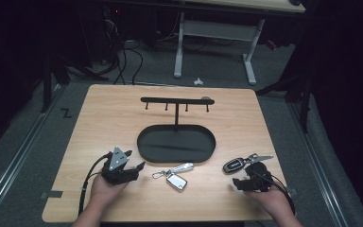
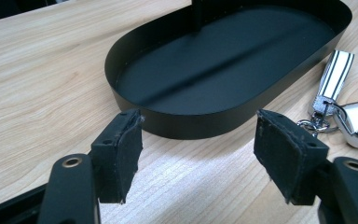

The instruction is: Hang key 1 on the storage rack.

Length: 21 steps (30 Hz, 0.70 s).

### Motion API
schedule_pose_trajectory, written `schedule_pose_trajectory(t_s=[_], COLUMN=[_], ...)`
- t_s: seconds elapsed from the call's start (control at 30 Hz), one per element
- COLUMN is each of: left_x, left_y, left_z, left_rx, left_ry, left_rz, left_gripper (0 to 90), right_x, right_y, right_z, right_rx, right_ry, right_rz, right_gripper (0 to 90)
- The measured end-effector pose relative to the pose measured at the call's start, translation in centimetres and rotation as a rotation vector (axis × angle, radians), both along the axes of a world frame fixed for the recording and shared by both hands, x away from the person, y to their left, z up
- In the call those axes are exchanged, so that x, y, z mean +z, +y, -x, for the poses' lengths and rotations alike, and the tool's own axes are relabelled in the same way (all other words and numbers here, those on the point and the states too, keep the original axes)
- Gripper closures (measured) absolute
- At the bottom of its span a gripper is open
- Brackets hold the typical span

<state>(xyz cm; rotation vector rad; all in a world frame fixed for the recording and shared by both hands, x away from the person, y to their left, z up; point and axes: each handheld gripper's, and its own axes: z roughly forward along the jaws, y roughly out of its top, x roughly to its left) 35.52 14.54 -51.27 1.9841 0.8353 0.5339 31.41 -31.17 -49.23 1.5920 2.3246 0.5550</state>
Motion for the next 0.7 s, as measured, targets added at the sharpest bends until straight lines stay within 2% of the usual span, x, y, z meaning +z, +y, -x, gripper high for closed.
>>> schedule_pose_trajectory(t_s=[0.17,0.33,0.47,0.57,0.63,0.7], left_x=[0.0,-0.1,-0.1,-0.1,-0.1,-0.1], left_y=[-0.1,-0.2,-0.2,-0.2,-0.2,-0.2], left_z=[0.0,0.1,0.0,0.0,0.0,0.1], left_rx=[-0.006,-0.011,-0.013,-0.014,-0.017,-0.018], left_ry=[0.005,0.002,0.006,0.006,0.006,0.006], left_rz=[0.001,0.000,0.001,0.001,0.000,-0.002], left_gripper=[33.0,33.0,32.9,32.9,32.9,32.9], right_x=[0.3,1.0,1.5,1.8,1.9,2.1], right_y=[0.8,1.0,0.8,0.8,0.9,0.9], right_z=[-0.9,-2.7,-4.1,-5.2,-5.9,-6.5], right_rx=[0.012,-0.035,-0.091,-0.132,-0.146,-0.168], right_ry=[0.061,0.145,0.180,0.191,0.177,0.168], right_rz=[0.062,0.041,0.028,0.028,0.048,0.048], right_gripper=[23.8,21.4,21.0,21.0,22.2,26.7])
